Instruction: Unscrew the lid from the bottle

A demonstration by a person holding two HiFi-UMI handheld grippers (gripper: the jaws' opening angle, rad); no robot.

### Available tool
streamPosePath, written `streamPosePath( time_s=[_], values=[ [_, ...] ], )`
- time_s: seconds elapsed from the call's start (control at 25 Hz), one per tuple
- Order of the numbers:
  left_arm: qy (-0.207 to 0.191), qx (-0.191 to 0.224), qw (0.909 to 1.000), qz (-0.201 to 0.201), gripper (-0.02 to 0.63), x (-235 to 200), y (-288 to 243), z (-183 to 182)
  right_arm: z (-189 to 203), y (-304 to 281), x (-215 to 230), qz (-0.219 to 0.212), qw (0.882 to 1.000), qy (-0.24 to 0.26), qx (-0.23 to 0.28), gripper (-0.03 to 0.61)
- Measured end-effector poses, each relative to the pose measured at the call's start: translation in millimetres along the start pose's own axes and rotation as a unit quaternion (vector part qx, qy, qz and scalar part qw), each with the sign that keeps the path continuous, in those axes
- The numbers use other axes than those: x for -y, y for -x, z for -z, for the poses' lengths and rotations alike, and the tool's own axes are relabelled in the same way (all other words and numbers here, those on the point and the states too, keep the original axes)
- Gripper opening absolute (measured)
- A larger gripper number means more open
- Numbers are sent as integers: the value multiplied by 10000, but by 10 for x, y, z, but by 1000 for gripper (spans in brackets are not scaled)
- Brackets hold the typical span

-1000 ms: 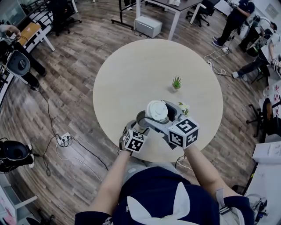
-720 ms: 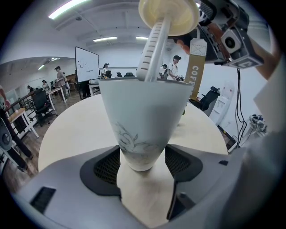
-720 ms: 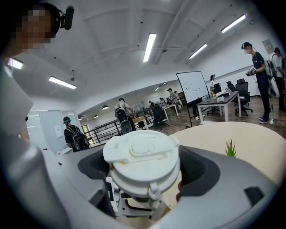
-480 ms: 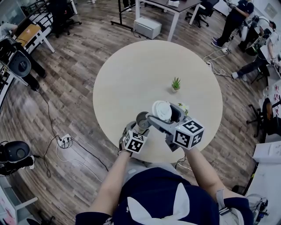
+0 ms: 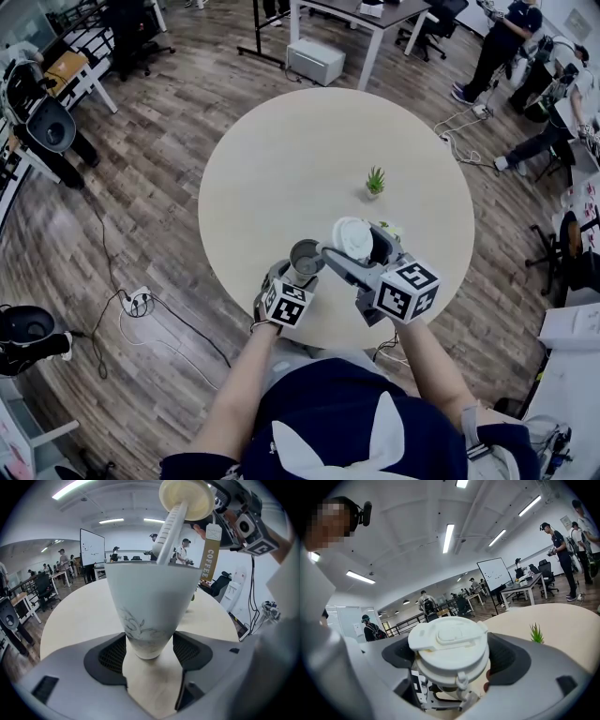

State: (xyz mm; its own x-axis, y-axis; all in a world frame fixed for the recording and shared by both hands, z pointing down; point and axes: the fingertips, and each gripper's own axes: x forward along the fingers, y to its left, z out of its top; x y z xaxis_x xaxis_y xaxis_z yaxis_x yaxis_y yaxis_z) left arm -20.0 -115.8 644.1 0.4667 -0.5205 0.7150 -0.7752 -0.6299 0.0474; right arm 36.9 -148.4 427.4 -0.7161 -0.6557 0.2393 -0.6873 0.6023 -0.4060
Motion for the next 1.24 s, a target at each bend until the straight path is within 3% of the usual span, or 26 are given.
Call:
streamPosePath(
  time_s=[0.32,0.52,1.04,1.24],
  values=[
    [-17,-28,10000,-22,322,15,-18,19,4,42,34,-109,9984,-538,99,459],
    [-169,-14,9997,-151,321,2,29,10,5,42,30,-111,9986,-517,95,459],
    [20,23,10000,-65,310,47,222,47,-3,31,22,-143,9990,-429,55,459],
    [224,181,9991,-311,112,-49,387,49,-42,29,19,-178,9991,-388,48,459]
  ],
)
